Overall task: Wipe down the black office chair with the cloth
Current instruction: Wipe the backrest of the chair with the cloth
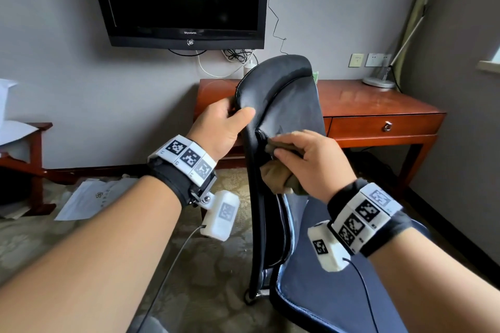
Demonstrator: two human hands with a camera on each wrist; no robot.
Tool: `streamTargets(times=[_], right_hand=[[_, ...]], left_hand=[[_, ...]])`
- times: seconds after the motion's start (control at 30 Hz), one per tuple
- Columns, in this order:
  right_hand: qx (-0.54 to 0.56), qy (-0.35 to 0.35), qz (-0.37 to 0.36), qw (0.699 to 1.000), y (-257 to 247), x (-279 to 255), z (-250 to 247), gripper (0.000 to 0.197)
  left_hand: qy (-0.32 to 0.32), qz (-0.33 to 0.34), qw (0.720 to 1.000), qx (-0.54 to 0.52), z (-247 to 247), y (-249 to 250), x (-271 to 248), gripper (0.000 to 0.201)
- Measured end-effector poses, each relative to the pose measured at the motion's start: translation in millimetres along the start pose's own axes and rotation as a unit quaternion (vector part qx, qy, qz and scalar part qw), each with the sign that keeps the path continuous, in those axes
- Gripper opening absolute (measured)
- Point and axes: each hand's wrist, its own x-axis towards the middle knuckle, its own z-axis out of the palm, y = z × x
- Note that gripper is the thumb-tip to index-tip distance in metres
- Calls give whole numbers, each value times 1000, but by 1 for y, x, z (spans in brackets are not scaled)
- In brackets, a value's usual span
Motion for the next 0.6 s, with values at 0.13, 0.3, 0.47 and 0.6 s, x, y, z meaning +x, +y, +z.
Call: streamTargets(times=[0.13, 0.3, 0.47, 0.6], right_hand=[[64, 36, 12, 997, -17, 19, -4, 22], [43, 22, 27, 998, -18, 20, 15, 26], [15, 112, 33, 993, -14, 23, 0, 28], [-115, 64, 11, 991, -8, 25, 10, 32]], left_hand=[[-3, 1, 1000, 17, -2, -3, -1, 30], [-6, 1, 1000, 4, -4, -2, -2, 29], [-6, 5, 1000, -3, -3, -3, -2, 25], [-9, 4, 1000, 1, -3, -4, -3, 25]])
